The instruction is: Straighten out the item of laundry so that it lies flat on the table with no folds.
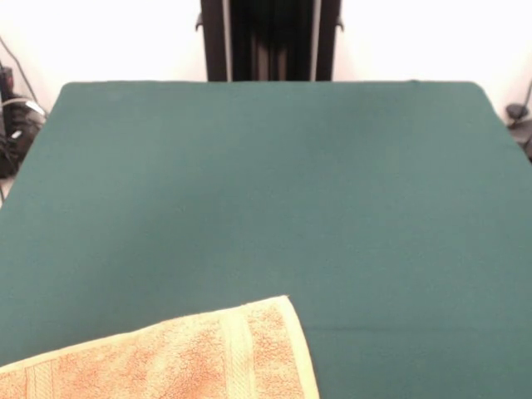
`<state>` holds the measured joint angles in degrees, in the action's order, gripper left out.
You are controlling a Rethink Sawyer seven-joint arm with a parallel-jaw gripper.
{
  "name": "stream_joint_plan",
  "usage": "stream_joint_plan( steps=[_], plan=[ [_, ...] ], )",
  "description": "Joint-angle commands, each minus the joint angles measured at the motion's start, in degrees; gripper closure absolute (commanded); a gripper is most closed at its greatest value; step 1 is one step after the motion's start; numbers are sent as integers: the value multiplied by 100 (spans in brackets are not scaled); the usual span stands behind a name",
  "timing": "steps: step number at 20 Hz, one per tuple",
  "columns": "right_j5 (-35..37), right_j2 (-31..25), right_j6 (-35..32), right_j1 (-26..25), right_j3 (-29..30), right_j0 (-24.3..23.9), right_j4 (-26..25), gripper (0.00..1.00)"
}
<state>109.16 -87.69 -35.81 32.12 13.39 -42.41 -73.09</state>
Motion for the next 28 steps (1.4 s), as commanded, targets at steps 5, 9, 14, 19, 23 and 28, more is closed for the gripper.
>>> stream_joint_plan(
  steps=[5, 9, 14, 19, 23, 28],
  plan=[
    [323, -541, 235, -697, 17, 48, -377, 100],
    [-329, -19, -640, -1101, 378, -6, 346, 100],
    [-809, 380, -1190, -1426, 510, -6, 773, 100],
    [-1056, 524, -1542, -1742, 348, 61, 822, 100],
    [-1259, 464, -1791, -2005, 151, 122, 632, 100],
    [-1436, 252, -1711, -2373, 11, 137, 405, 100]
  ],
)
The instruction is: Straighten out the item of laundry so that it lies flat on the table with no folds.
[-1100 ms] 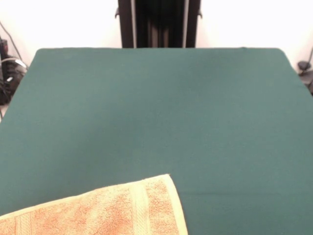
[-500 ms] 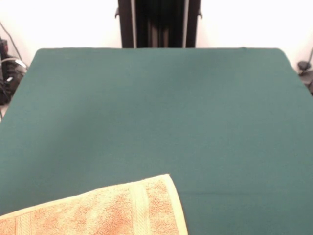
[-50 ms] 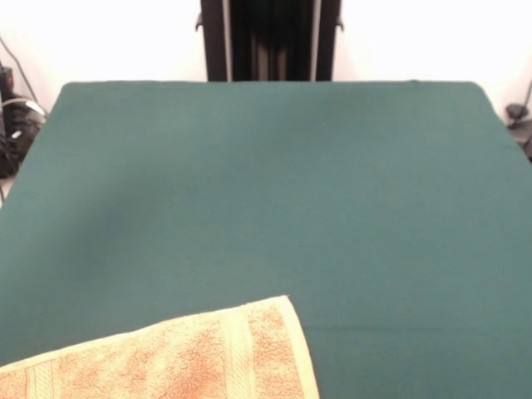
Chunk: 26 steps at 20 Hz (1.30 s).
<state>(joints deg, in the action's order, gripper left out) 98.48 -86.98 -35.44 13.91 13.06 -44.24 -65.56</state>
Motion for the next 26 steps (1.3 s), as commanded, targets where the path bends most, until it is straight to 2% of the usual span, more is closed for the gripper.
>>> stream_joint_plan(
  steps=[1, 8, 11, 14, 17, 19, 23, 26],
  plan=[
    [-426, 148, -1736, -630, 30, 317, -365, 100],
    [-905, 470, -2139, -969, 174, 273, 24, 100],
    [-1141, 827, -2498, -1005, 332, 255, 386, 100],
    [-1429, 1448, -2949, -919, 628, 240, 954, 100],
    [-1942, 2300, -3590, -705, 1257, 186, 1757, 100],
    [-2454, 2860, -4142, -413, 2095, 36, 2243, 100],
    [-3512, 3416, -5334, 236, 3894, -337, 2648, 100],
    [-3886, 3534, -5821, 417, 4453, -434, 2722, 100]
  ],
)
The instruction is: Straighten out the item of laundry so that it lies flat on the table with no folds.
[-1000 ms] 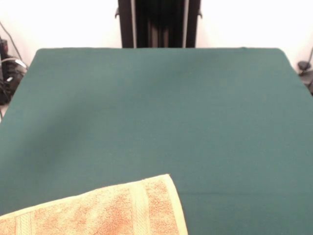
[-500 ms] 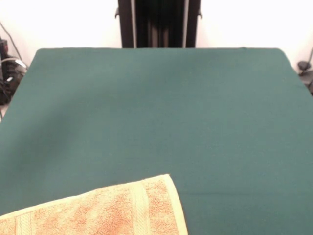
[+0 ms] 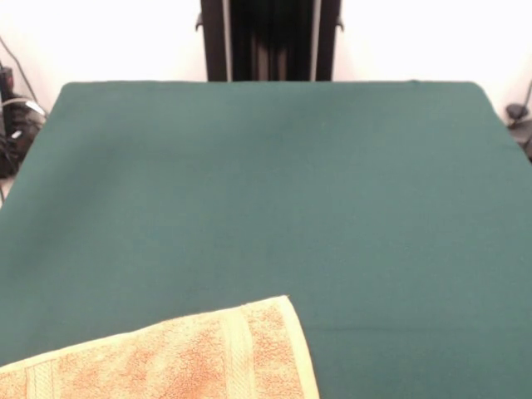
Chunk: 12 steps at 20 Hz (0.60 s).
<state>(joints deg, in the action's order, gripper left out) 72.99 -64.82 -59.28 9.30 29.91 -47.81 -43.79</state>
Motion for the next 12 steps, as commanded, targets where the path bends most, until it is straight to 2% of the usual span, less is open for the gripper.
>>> stream_joint_plan(
  steps=[1, 12],
  plan=[
    [-1492, 1372, -3643, 948, 2975, -102, 581, 100],
    [-2665, 2137, -5297, 1550, 4215, 28, 1068, 100]
  ],
)
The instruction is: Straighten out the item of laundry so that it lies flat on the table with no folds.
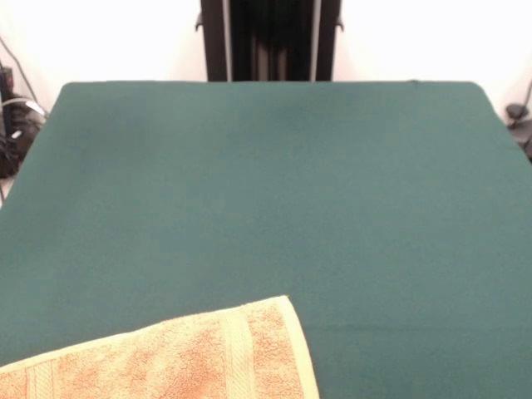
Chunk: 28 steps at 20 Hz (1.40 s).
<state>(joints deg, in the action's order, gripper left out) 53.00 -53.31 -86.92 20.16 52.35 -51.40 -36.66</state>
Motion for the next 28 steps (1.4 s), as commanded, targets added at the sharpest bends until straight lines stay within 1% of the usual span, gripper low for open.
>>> stream_joint_plan(
  steps=[1, 6, 12, 20, 23, 28],
  plan=[
    [-767, 1052, -2654, 508, 2070, 408, 408, 100],
    [-1191, 1342, -3186, 703, 2554, 510, 673, 100],
    [-1619, 1694, -3658, 957, 3025, 678, 1001, 100],
    [-2039, 2108, -3919, 1212, 3497, 918, 1476, 100],
    [-2280, 2263, -4096, 1327, 3762, 1035, 1661, 100],
    [-2472, 2456, -4161, 1400, 3934, 1196, 1947, 100]
  ],
)
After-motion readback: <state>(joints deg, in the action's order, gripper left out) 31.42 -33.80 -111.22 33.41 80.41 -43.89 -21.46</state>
